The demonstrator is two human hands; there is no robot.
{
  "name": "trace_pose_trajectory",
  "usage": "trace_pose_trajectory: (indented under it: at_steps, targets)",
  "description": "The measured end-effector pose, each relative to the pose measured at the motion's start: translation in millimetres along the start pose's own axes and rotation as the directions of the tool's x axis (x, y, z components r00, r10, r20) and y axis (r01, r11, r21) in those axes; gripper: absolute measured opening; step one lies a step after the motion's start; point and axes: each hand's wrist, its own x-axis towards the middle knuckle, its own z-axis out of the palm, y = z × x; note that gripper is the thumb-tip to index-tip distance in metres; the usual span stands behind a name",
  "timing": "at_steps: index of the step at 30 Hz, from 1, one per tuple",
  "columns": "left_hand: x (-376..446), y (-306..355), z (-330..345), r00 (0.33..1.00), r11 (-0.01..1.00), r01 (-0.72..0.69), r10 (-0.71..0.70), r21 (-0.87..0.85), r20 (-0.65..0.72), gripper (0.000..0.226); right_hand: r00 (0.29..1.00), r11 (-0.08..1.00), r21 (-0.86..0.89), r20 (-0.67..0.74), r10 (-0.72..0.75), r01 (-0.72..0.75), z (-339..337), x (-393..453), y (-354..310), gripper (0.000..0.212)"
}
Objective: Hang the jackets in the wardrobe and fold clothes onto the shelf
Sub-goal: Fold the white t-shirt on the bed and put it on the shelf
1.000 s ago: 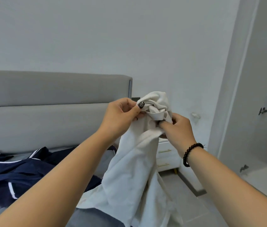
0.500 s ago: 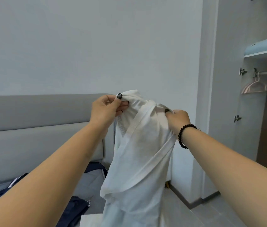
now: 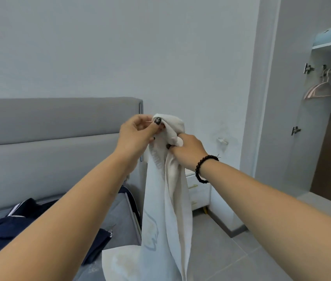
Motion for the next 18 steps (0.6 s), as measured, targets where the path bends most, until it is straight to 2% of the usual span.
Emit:
trace_pose_trajectory:
  at_steps: [3,7,9,11,14,15,18]
  targets:
    - [-17.7,-38.2,-12.5,0.988,0.988,0.131,-0.137,-0.087,-0.072,0.053,0.996,0.991,0.121,-0.056,0.066,-0.059,1.3,18.6,-7.6,0.016]
    - [-65.6,-99.1,-24.0,0.962,0.967,0.241,-0.249,0.086,0.108,0.109,0.982,0.919,0.370,-0.074,0.176,-0.137,2.0,37.3,-21.3,0.037]
    - [-87.9,-123.5,-20.6,0.941,0.950,0.241,-0.279,0.197,0.194,0.117,0.968,0.889,0.429,-0.109,0.226,-0.159,0.6,44.1,-27.6,0.040]
    - [-100.8,-146.6,-14.5,0.942,0.920,0.187,-0.267,0.344,0.203,0.102,0.955,0.882,0.438,-0.144,0.258,-0.172,-0.2,51.3,-32.5,0.033]
    - [-94.4,-164.3,-18.3,0.973,0.831,0.155,-0.223,0.535,0.065,0.026,0.941,0.879,0.441,-0.180,0.287,-0.184,0.9,58.1,-33.3,0.007]
    - [-86.7,-164.6,-23.8,0.974,0.782,0.166,-0.226,0.600,0.024,0.019,0.937,0.881,0.433,-0.189,0.294,-0.189,-0.3,60.0,-30.3,0.008]
    - [-52.6,-154.6,-53.5,0.986,0.619,0.145,-0.157,0.772,-0.059,0.021,0.917,0.941,0.303,-0.313,0.248,-0.151,-10.9,62.2,-11.0,0.006]
